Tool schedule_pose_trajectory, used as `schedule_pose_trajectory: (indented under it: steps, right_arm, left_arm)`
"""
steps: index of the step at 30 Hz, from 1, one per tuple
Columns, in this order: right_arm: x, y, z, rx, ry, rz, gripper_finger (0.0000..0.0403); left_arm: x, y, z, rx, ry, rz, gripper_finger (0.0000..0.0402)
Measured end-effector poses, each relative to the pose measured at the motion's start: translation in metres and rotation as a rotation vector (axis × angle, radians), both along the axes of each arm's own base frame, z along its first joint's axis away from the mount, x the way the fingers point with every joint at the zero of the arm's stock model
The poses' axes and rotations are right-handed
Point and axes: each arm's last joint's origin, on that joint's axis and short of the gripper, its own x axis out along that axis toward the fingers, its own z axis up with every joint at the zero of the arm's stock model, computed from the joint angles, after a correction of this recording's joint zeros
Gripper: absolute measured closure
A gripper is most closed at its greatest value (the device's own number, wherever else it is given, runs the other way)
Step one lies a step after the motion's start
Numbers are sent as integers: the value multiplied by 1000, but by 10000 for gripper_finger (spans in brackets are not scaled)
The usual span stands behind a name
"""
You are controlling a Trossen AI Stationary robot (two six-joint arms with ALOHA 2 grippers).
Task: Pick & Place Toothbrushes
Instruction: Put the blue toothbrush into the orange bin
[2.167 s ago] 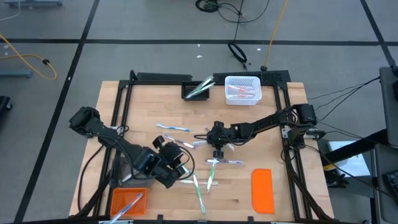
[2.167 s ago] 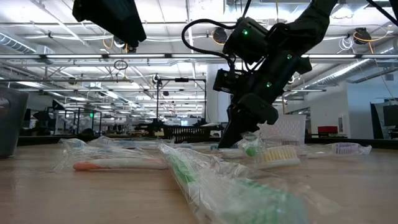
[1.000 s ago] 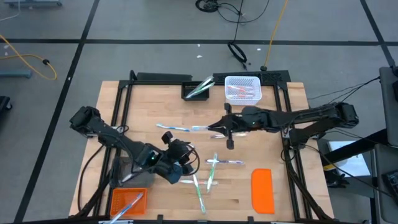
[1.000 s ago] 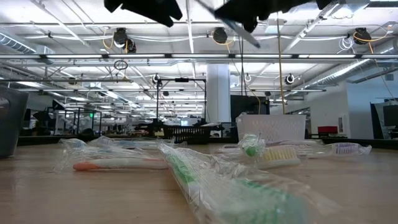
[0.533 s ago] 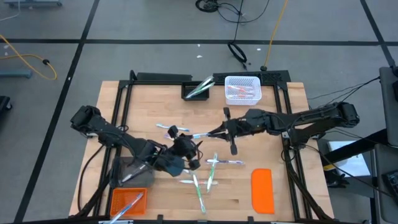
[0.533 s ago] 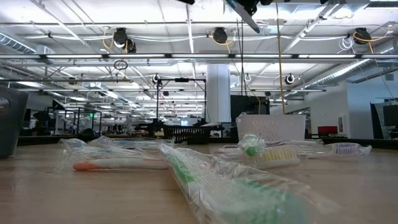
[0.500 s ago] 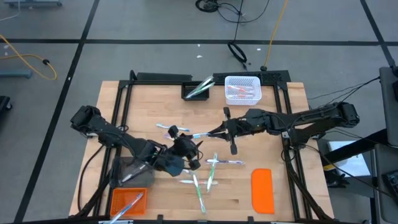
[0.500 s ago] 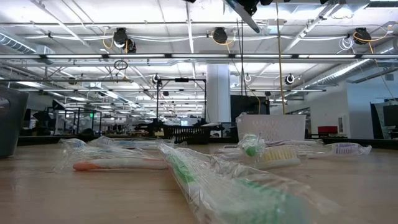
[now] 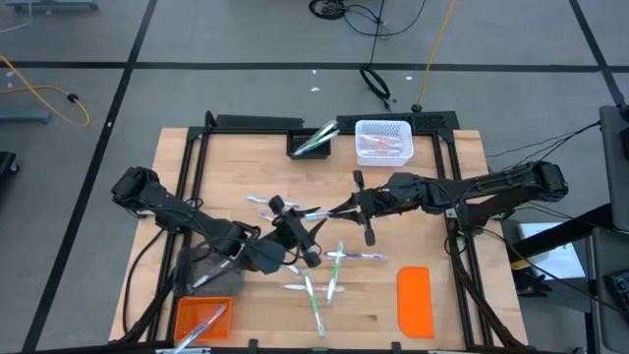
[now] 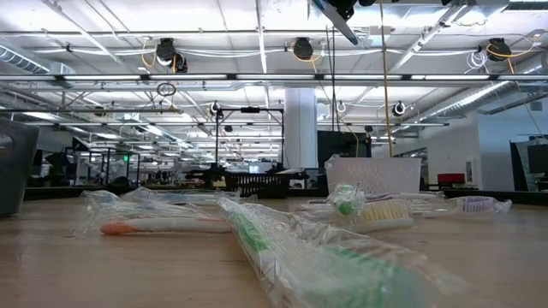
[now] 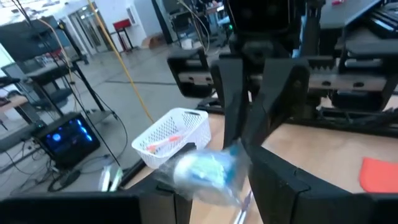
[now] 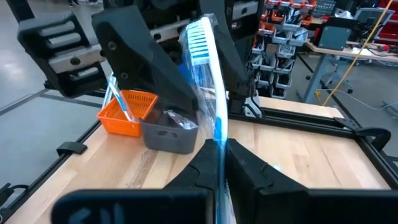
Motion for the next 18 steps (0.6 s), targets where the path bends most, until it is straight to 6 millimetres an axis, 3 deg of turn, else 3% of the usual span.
schedule_pose_trajectory:
  steps: [6,13,18]
  right_arm:
    - [0,0,0,0,0,2,394]
    - [0,0,0,-7,4,12,394]
    - [0,1,-1,-7,5,13,394]
  left_arm:
    - [1,-1,3,19,-8,-14,281]
    - [1,-2,3,31,11,-55,383]
    - [2,-2,3,27,12,-71,383]
